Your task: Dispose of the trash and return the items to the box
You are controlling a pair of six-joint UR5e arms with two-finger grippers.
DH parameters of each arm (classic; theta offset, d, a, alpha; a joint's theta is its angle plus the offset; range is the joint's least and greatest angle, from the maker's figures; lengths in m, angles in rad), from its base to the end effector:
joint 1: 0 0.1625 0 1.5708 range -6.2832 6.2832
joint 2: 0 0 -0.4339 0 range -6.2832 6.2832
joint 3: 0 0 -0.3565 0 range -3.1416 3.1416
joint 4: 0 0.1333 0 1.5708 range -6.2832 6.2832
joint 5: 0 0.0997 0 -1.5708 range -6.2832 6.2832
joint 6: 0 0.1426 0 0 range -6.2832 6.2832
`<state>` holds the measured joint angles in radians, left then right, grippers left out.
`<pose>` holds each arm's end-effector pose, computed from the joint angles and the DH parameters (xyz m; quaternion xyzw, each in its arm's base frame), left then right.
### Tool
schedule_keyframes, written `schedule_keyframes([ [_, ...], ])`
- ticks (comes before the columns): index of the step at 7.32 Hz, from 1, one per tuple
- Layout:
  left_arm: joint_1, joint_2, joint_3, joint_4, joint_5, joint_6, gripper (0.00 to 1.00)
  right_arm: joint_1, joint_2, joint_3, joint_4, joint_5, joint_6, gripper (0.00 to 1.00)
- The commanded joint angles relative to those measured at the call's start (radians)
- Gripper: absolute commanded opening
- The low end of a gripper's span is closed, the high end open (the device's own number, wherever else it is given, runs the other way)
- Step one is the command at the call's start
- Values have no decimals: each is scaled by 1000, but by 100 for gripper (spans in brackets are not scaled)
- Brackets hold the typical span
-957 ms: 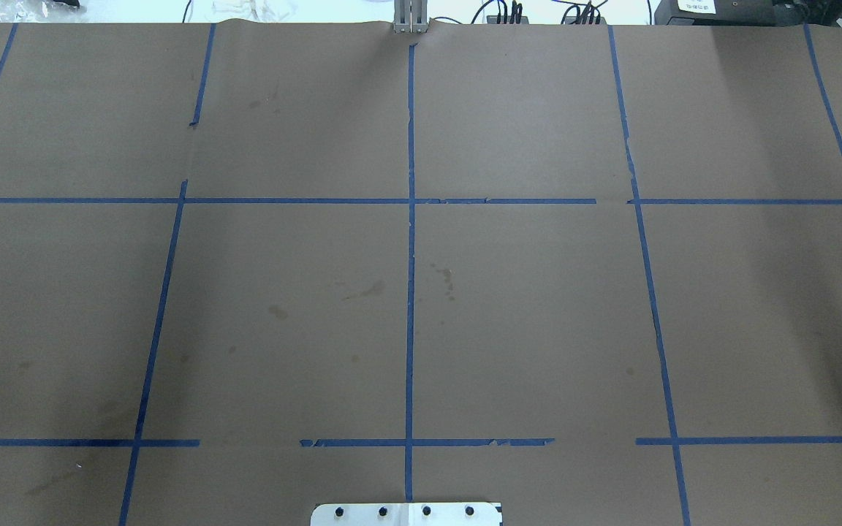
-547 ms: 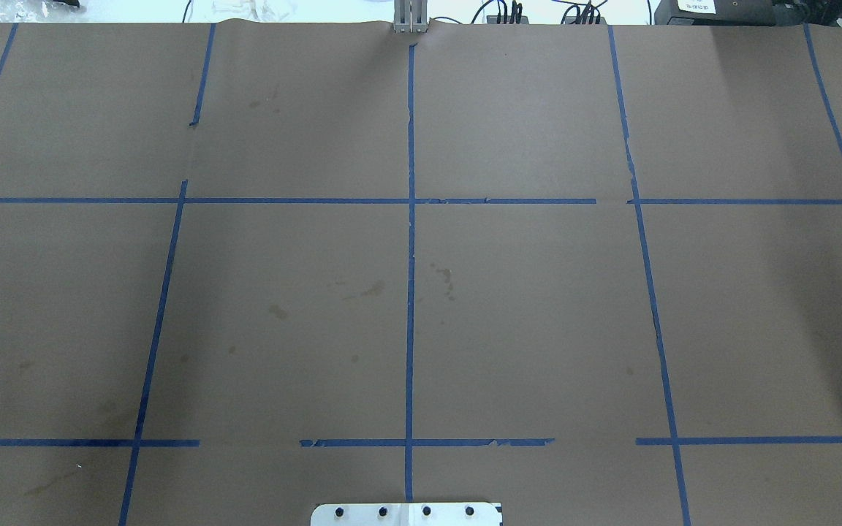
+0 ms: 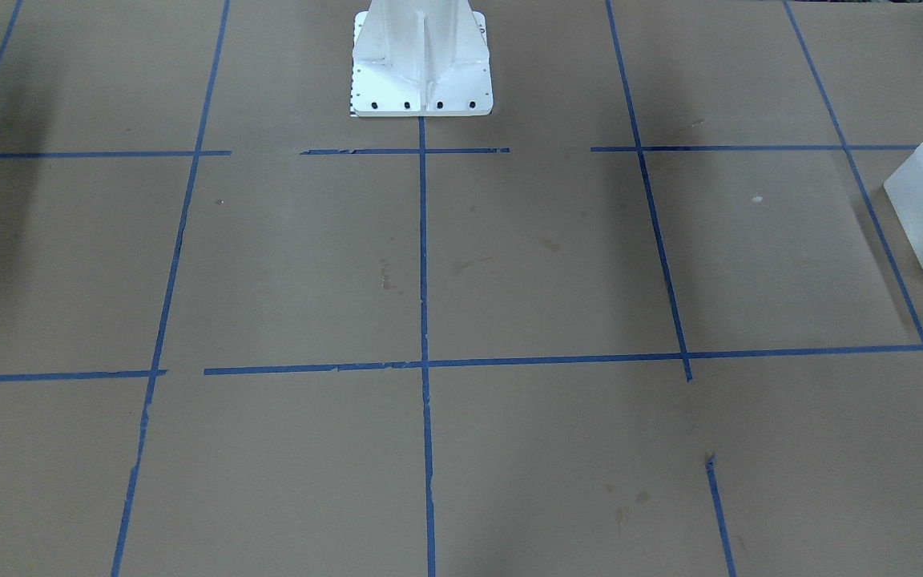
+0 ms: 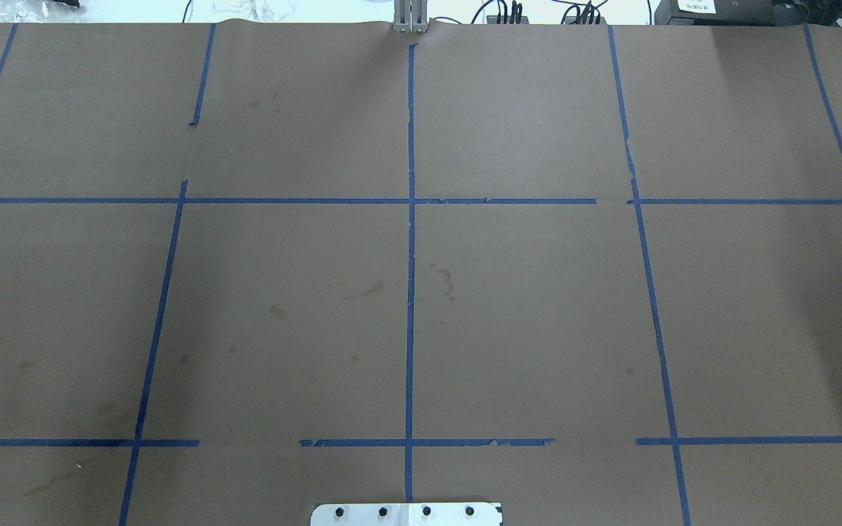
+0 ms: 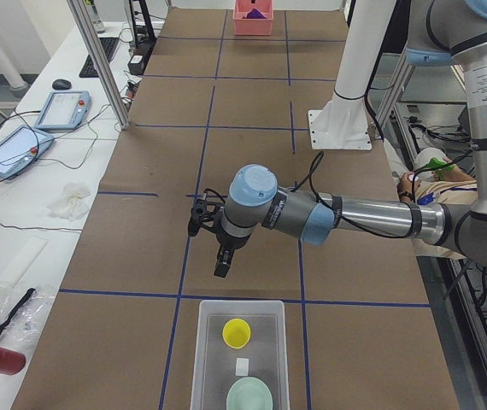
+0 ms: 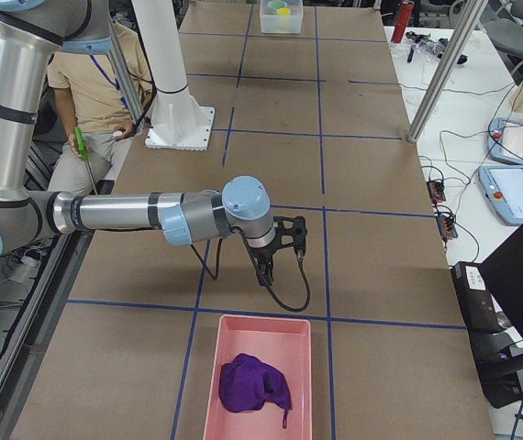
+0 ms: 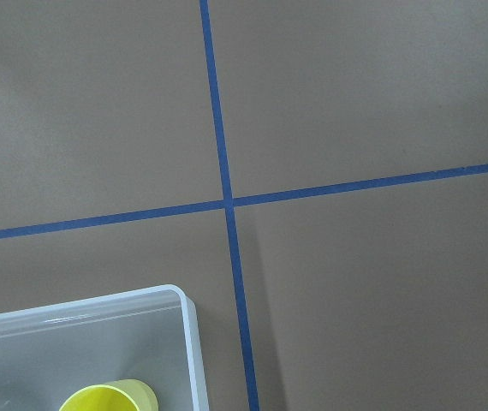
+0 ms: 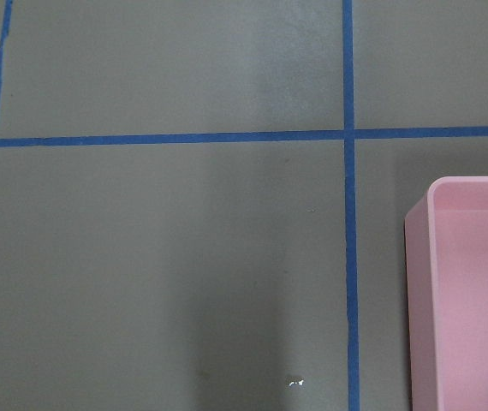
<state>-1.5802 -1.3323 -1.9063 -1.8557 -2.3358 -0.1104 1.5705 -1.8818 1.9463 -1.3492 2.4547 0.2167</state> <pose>-0.0381 -0.3828 0.6079 0.1574 0.3749 0.0162 0.9135 0.0229 -0.3442 0.6112 0.0823 -0.4348 0.0360 0.8960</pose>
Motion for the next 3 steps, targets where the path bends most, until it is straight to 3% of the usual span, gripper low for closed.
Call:
schedule_keyframes([
  [1,-3,-7,9,-54,-5,-2,100,99,-12,9,-1,12,-7,100],
  [3,0,-10,33,-62,1,0,100,123,-45,8,-2,9,-10,100],
])
